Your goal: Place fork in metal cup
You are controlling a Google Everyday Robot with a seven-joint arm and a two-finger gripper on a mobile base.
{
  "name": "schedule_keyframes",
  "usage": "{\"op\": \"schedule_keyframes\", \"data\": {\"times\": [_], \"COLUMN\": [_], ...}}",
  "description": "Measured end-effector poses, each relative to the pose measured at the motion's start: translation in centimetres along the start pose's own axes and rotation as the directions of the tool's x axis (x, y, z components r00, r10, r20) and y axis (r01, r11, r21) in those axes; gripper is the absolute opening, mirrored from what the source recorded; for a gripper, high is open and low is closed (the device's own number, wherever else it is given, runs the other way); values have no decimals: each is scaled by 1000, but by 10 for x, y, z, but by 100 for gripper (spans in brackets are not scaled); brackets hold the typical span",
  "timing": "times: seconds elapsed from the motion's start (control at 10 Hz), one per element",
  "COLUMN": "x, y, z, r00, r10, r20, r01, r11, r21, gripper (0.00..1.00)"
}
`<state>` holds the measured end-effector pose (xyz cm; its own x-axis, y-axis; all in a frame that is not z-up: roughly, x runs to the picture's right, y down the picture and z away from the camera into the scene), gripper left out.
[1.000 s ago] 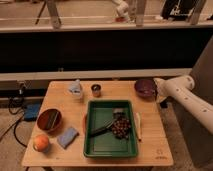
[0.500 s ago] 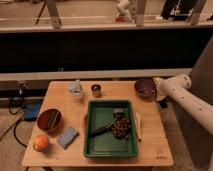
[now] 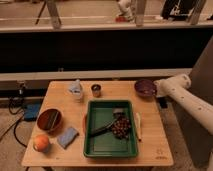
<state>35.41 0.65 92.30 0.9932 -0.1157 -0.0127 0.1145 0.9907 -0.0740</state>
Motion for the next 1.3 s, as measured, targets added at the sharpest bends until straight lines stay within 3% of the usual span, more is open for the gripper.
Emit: {"op": "schedule_keyframes", "data": {"times": [0.2,0.4,0.8,1.3], "x": [-1,0,2,1], "y": [-1,-1,2,3], "z": [0,0,0,-1], "r00": [1000,1000,999,999], "r10": [-12,-17,-26,-37], "r20": [-9,-15,-28,-33], "r01": [12,17,25,37], "r11": [1000,1000,1000,999], "r21": [-1,-2,-8,-5], "gripper": [43,40,3,1]}}
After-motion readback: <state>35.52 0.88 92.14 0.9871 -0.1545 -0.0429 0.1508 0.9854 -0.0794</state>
